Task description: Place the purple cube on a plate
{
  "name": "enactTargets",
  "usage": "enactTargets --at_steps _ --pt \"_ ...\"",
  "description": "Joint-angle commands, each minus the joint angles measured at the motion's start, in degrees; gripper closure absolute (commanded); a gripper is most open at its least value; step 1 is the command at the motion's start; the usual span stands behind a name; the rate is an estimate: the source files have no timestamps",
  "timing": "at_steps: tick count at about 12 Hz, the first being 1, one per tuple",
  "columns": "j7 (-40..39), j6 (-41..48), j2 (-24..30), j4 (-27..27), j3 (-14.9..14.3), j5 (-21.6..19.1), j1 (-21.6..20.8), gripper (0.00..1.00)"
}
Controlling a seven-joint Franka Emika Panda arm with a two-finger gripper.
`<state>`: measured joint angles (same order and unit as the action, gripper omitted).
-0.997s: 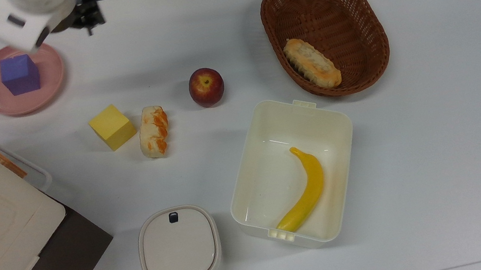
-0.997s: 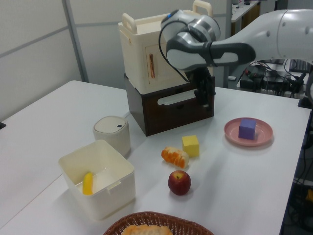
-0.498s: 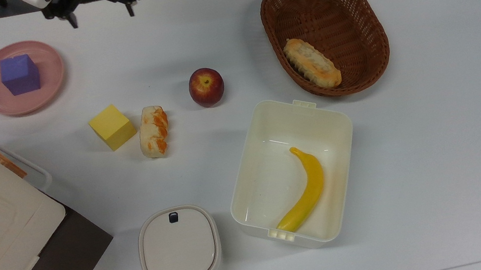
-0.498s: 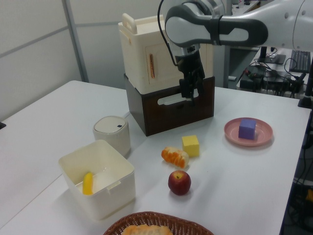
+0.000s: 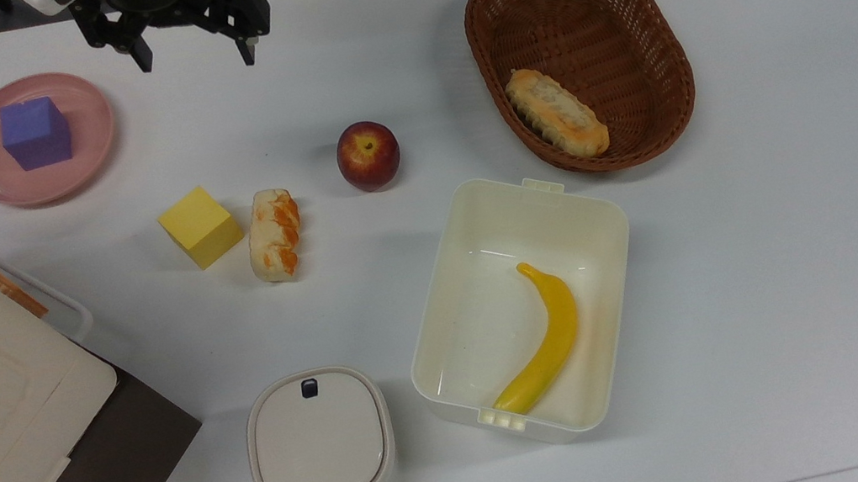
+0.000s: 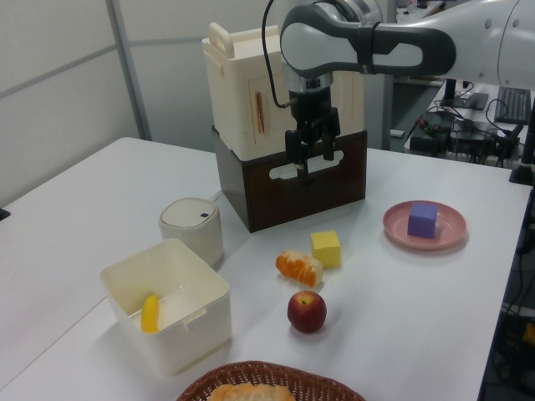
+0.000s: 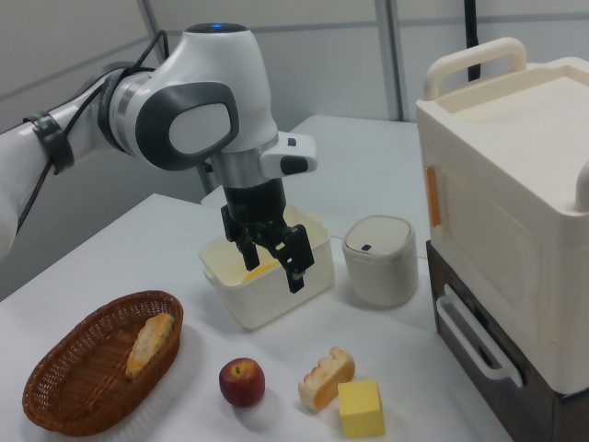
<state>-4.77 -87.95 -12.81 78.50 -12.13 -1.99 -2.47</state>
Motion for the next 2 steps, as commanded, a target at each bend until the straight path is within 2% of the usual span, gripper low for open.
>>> enactTargets --at_steps 1,2 --pt "-2.08 -1.34 0.51 0.34 -0.70 -0.99 -0.26 0.00" --pt "-2.87 -1.08 0.60 0.34 -0.88 -0.39 -0.26 0.00"
